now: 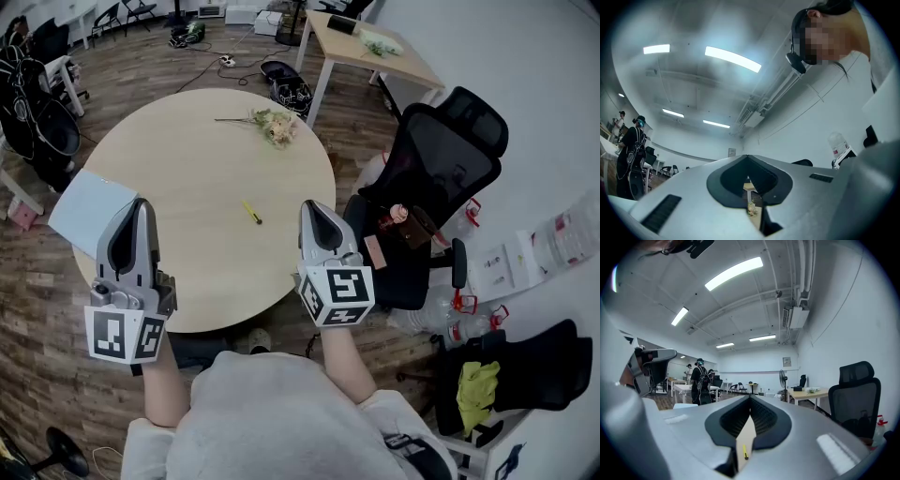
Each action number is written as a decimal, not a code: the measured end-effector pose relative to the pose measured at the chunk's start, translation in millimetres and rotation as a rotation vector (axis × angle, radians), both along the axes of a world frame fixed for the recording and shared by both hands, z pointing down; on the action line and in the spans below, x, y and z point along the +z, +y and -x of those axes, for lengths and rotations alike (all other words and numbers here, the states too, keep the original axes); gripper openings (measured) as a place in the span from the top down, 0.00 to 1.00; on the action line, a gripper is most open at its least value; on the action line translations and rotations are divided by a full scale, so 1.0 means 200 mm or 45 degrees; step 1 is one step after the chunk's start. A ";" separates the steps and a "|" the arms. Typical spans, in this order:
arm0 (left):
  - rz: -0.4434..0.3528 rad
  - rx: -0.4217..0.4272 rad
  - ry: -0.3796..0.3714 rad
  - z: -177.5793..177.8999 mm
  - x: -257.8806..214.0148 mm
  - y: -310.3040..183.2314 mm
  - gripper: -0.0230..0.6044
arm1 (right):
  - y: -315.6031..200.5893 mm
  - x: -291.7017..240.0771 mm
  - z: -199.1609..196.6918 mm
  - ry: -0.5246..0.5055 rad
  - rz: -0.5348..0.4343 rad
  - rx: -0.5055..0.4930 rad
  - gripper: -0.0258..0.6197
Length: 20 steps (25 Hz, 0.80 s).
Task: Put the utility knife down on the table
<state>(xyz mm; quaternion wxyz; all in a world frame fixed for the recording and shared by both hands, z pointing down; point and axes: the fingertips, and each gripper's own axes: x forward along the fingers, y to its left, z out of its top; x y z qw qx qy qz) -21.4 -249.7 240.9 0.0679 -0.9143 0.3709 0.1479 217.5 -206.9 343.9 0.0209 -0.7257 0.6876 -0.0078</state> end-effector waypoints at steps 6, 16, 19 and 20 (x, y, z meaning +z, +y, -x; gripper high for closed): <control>-0.014 0.029 0.008 -0.01 -0.02 0.05 0.95 | 0.12 -0.12 -0.02 -0.004 -0.074 0.040 0.94; -0.022 0.075 -0.008 -0.04 -0.03 0.11 0.95 | 0.28 -0.20 -0.05 0.002 -0.134 0.118 0.94; -0.021 0.090 -0.006 -0.04 -0.03 0.12 0.95 | 0.31 -0.22 -0.04 0.021 -0.145 0.132 0.94; -0.022 0.095 -0.005 -0.04 -0.04 0.12 0.95 | 0.32 -0.23 -0.04 0.024 -0.149 0.134 0.94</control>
